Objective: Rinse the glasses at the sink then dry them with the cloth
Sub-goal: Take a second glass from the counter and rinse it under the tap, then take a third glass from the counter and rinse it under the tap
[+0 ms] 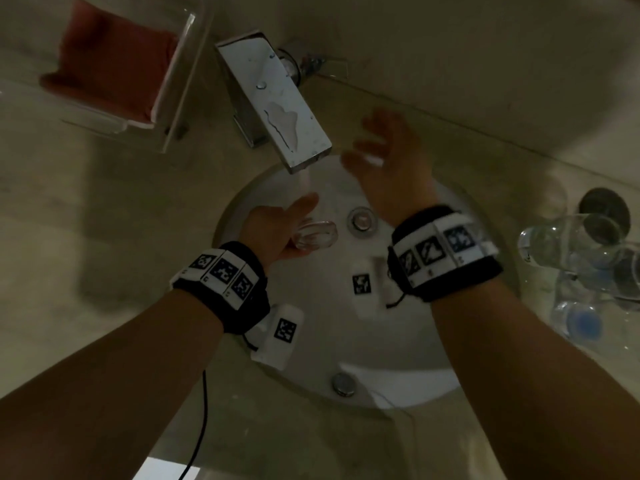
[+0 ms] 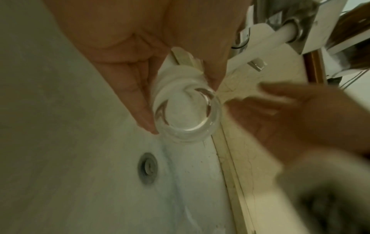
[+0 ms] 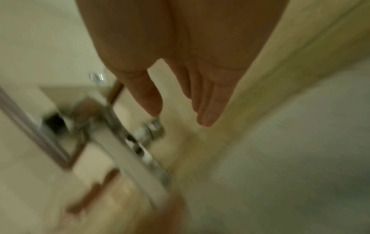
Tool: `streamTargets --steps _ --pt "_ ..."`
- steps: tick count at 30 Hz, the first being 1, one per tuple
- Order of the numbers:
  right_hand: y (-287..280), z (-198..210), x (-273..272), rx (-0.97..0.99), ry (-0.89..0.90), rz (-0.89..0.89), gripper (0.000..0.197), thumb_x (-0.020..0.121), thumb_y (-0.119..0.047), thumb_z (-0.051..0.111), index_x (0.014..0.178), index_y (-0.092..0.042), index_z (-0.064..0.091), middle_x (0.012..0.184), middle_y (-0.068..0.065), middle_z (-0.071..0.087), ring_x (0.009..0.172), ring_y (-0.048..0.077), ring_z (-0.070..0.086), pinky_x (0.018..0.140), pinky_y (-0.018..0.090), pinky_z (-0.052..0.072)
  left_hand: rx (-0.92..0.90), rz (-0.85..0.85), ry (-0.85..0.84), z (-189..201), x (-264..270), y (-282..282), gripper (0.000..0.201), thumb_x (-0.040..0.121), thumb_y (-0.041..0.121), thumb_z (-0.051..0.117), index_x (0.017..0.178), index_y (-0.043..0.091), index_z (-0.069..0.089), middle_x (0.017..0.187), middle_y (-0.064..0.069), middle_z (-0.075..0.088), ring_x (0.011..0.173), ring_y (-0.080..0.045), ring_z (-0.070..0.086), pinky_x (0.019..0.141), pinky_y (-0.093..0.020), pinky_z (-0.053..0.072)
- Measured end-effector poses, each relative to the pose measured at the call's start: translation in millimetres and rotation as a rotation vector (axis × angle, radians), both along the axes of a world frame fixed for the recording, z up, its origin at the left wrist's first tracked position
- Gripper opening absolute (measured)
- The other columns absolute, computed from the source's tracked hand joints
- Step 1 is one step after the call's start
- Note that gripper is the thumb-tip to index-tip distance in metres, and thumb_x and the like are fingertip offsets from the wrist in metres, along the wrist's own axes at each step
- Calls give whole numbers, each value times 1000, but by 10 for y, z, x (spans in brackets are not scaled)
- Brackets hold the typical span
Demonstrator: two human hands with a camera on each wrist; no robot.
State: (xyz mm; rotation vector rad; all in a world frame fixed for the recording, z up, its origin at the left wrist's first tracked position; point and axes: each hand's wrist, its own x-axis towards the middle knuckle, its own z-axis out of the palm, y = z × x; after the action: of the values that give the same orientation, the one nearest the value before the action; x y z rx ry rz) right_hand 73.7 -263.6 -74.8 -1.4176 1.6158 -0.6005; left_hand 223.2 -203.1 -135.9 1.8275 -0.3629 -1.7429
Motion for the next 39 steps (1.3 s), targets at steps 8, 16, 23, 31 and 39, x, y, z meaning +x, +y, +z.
streamTargets --steps 8,16,23,31,39 --pt "-342 352 184 -191 -116 109 71 71 -20 64 138 -3 51 131 10 63 120 19 62 104 35 52 24 -5 -36 61 5 84 43 81 47 77 90 5 72 90 -12 73 81 -22 71 69 -35 63" --pt "88 214 -48 -1 -60 188 62 92 -20 69 147 -10 41 141 6 57 123 16 57 101 24 48 38 -134 -47 82 -168 120 57 75 55 78 97 3 74 91 -15 76 81 -25 74 60 -32 60" --pt "855 -218 -553 336 229 -21 59 90 -57 59 83 1 67 81 14 75 80 29 72 80 43 59 75 -359 -57 56 -397 219 52 70 56 82 97 12 79 89 -15 78 80 -26 76 65 -38 62" --pt "1414 35 -1226 196 18 -308 46 83 -44 70 118 -14 66 114 -1 70 93 18 72 86 40 59 -219 -580 -48 393 -1092 359 56 65 39 90 105 10 64 97 -7 74 86 -24 75 65 -33 63" --pt "2335 428 -2136 6 -189 -544 51 73 -10 84 118 -18 61 114 -3 69 105 9 69 90 34 60 -742 -1056 -129 684 -2017 723 70 53 50 92 106 32 51 107 15 69 98 -1 64 78 -20 54"
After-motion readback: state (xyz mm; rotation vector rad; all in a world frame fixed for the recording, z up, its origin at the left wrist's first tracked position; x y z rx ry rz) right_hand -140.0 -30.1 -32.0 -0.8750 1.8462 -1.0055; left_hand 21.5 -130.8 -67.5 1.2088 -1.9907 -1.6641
